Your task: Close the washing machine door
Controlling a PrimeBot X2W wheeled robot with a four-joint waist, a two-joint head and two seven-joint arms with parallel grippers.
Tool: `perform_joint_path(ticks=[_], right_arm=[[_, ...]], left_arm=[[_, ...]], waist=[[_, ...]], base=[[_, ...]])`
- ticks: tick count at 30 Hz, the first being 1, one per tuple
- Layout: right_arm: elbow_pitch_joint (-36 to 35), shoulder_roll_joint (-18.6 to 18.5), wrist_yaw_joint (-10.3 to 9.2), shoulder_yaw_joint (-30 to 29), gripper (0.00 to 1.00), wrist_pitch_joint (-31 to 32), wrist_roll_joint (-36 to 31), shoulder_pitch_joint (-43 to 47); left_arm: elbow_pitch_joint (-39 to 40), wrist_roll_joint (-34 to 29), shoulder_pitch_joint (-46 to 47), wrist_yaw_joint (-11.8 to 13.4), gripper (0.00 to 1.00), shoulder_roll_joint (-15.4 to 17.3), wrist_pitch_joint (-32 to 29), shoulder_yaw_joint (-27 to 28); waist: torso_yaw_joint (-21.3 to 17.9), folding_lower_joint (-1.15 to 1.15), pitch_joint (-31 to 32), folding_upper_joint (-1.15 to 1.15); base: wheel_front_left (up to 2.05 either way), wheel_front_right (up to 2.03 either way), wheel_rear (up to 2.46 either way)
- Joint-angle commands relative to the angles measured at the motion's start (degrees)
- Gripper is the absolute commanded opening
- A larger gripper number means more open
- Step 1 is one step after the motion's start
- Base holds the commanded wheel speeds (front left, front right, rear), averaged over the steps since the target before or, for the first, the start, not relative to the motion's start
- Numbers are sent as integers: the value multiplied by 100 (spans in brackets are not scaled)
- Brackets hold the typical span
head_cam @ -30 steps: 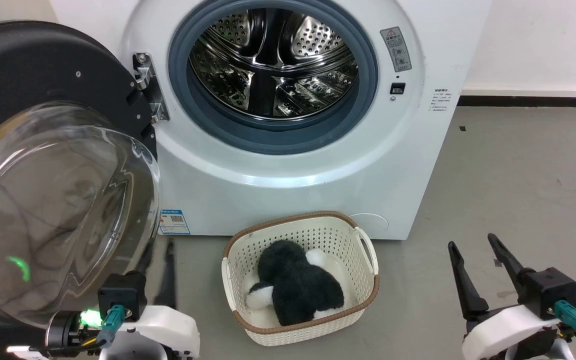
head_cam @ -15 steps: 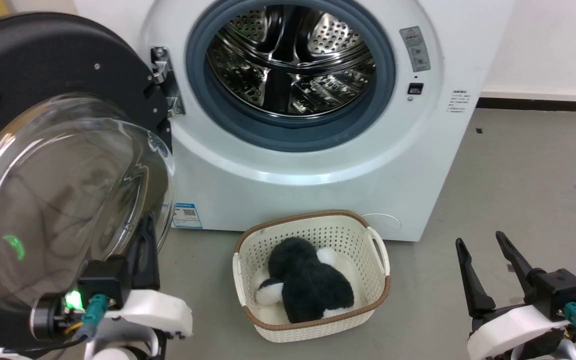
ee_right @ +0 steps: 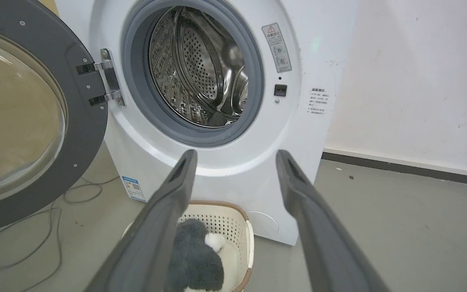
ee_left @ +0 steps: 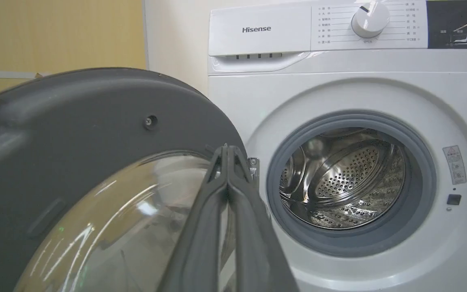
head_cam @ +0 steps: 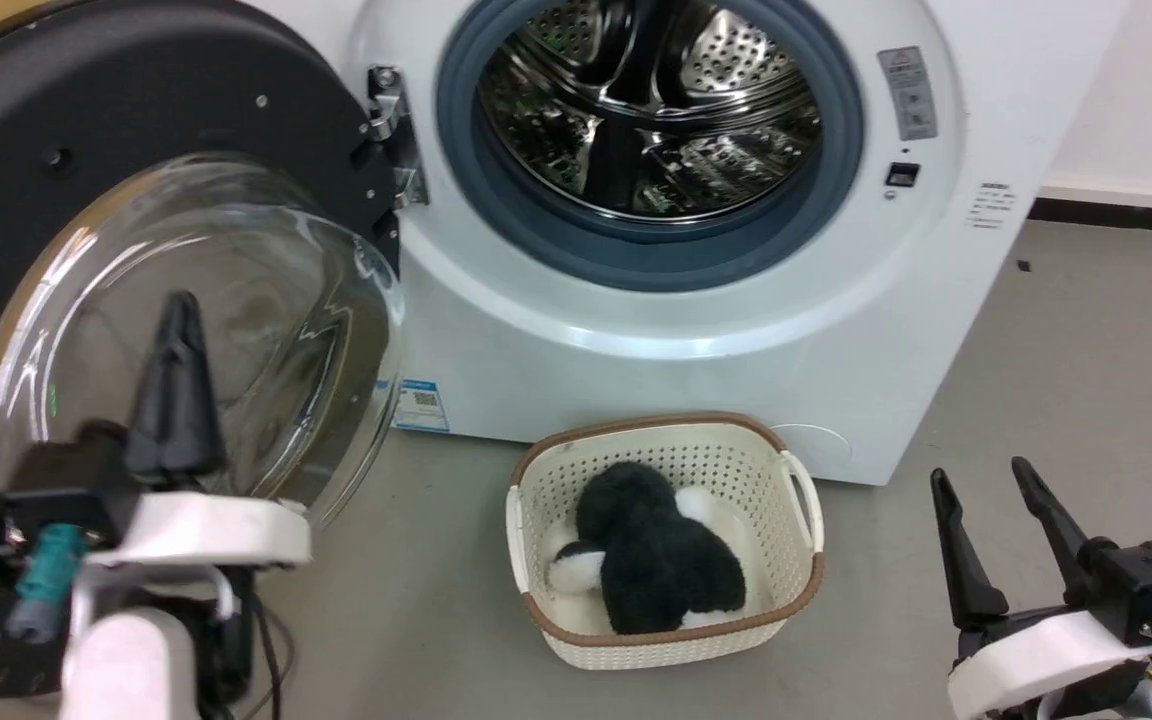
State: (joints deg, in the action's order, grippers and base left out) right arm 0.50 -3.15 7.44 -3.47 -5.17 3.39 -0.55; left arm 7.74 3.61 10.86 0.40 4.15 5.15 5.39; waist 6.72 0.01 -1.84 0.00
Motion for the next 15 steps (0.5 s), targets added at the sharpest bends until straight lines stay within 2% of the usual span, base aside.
perform_joint_path(ticks=[1, 15], right_arm=[[-2, 9, 2, -25, 100, -40, 31, -38], [-6, 12, 2, -160, 100, -207, 47, -103]], left_arm=[[54, 23, 131, -23, 0, 31, 41, 57], [312, 366, 973, -314, 0, 194, 208, 948]], waist=[[42, -1, -24, 0], [543, -1, -222, 0]], base=[[0, 0, 0], [0, 0, 0]])
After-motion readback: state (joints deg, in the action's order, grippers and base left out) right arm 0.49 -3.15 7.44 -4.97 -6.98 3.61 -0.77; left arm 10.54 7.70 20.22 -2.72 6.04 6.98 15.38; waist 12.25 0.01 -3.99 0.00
